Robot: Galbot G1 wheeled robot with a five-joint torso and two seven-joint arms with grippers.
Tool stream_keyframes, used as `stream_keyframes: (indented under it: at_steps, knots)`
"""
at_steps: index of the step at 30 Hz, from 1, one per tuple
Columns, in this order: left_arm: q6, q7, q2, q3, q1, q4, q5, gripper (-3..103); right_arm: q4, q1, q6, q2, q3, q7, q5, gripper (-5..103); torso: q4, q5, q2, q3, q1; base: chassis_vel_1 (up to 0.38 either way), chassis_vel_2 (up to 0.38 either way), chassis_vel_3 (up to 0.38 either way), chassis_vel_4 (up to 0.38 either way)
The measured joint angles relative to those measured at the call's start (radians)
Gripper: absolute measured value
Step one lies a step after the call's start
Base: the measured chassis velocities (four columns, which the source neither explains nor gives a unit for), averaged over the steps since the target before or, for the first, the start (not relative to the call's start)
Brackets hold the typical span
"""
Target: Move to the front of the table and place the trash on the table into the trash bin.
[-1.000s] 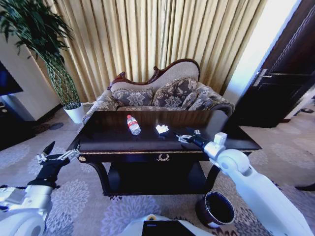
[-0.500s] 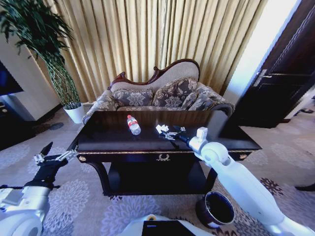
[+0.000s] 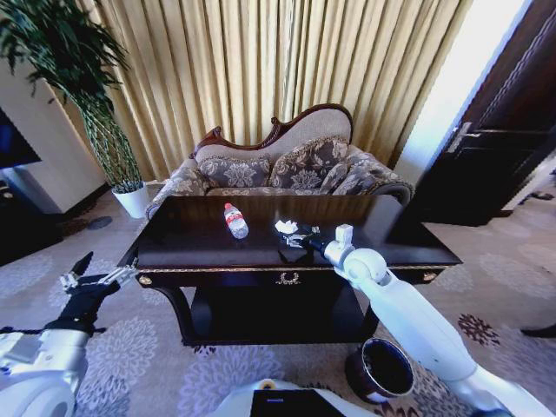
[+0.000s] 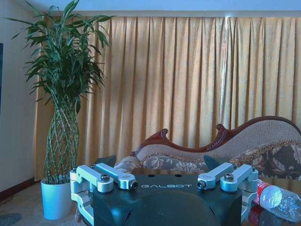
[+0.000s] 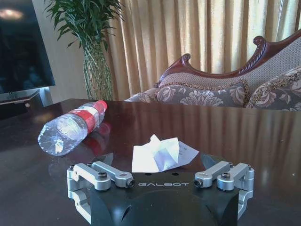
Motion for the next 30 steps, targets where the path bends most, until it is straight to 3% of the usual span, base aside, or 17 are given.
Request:
stream_keyframes:
  at_steps: [19, 23, 26, 29, 30]
  knots:
    - [0.000, 0.007, -0.008, 0.012, -0.005, 0.000, 0.007, 100, -0.038, 0.049, 0.003, 0.031, -0.050, 0.024, -0.021, 103, 0.0000, 0.0001, 0.000, 0.000, 0.000, 0.000, 0.000, 0.000, 0.000]
    - [0.000, 0.007, -0.012, 0.030, -0.009, 0.000, 0.022, 100, -0.039, 0.048, 0.006, 0.022, -0.039, 0.024, -0.027, 85, 0.0000, 0.0000, 0.000, 0.000, 0.000, 0.000, 0.000, 0.000, 0.000]
    - [0.000, 0.007, -0.012, 0.036, -0.012, 0.000, 0.024, 100, -0.038, 0.047, 0.006, 0.019, -0.035, 0.024, -0.027, 79, 0.0000, 0.0000, 0.000, 0.000, 0.000, 0.000, 0.000, 0.000, 0.000]
    - [0.000, 0.004, -0.012, 0.049, -0.015, 0.000, 0.031, 100, -0.035, 0.040, 0.007, 0.016, -0.025, 0.024, -0.027, 63, 0.0000, 0.0001, 0.000, 0.000, 0.000, 0.000, 0.000, 0.000, 0.000]
    - [0.000, 0.004, -0.012, 0.049, -0.015, 0.000, 0.031, 100, -0.035, 0.040, 0.007, 0.016, -0.025, 0.024, -0.027, 63, 0.0000, 0.0001, 0.000, 0.000, 0.000, 0.000, 0.000, 0.000, 0.000]
